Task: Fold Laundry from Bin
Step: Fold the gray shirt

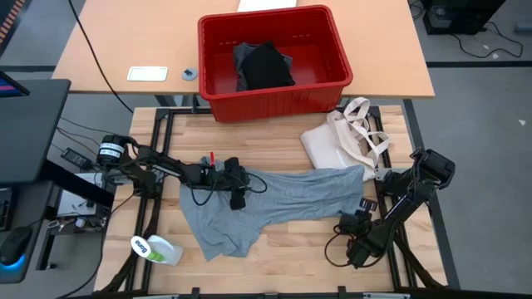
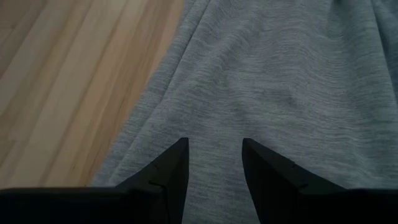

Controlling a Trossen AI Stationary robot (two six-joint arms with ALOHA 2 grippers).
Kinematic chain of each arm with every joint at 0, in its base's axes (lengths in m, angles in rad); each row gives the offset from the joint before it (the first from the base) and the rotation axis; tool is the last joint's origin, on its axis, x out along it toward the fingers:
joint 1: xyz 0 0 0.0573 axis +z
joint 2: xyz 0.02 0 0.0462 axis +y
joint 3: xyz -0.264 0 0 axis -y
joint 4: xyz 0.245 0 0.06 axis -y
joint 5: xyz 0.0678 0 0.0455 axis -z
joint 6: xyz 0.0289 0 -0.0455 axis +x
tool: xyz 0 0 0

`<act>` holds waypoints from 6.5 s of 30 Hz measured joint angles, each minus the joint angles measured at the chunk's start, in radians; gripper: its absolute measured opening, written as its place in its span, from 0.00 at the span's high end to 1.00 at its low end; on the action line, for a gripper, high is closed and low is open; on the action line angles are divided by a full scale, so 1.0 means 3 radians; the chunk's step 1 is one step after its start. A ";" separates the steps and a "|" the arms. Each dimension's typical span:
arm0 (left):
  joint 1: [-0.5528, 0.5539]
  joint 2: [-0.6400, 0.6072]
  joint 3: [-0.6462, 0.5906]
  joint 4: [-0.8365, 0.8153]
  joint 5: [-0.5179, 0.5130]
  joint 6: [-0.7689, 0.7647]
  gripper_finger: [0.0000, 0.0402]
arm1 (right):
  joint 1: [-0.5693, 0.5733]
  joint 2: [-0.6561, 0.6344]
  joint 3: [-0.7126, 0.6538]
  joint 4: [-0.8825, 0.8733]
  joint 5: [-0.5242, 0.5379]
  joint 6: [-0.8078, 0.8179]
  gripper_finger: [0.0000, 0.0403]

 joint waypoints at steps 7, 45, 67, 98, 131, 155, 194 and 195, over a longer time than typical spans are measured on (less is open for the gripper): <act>0.0000 0.0000 0.0000 0.0001 0.0000 0.0008 0.62 | 0.0008 -0.0017 -0.0146 0.0139 -0.0025 0.0079 0.76; -0.0001 -0.0003 0.0003 -0.0709 -0.0074 -0.0430 0.62 | 0.0074 0.0000 0.0474 -0.1005 -0.1597 -0.0089 0.70; -0.0825 -0.0821 -0.0110 0.0713 -0.0517 0.1076 0.62 | -0.0325 -0.0005 0.1272 -0.0026 0.1019 -0.0838 0.64; 0.0071 -0.0958 0.0920 -0.3758 -0.0161 -0.1941 0.62 | -0.2244 -0.1505 -0.1823 0.5895 0.1088 -0.4476 0.77; 0.0900 -0.0378 0.0870 -0.3557 -0.0249 -0.1681 0.82 | -0.3241 -0.1472 -0.1838 0.5862 -0.0138 -0.5044 0.78; 0.1205 -0.0524 0.1481 -0.5048 -0.0853 -0.1159 0.97 | -0.3415 -0.1471 -0.1838 0.5733 -0.0570 -0.5236 0.78; 0.1902 -0.0527 0.1489 -0.4359 -0.1646 -0.0412 0.32 | -0.3717 -0.1471 -0.1838 0.5715 -0.0638 -0.5419 0.78; 0.1856 -0.0534 0.1601 -0.4424 -0.1645 -0.0421 0.31 | -0.3723 -0.1471 -0.1838 0.5717 -0.0636 -0.5419 0.78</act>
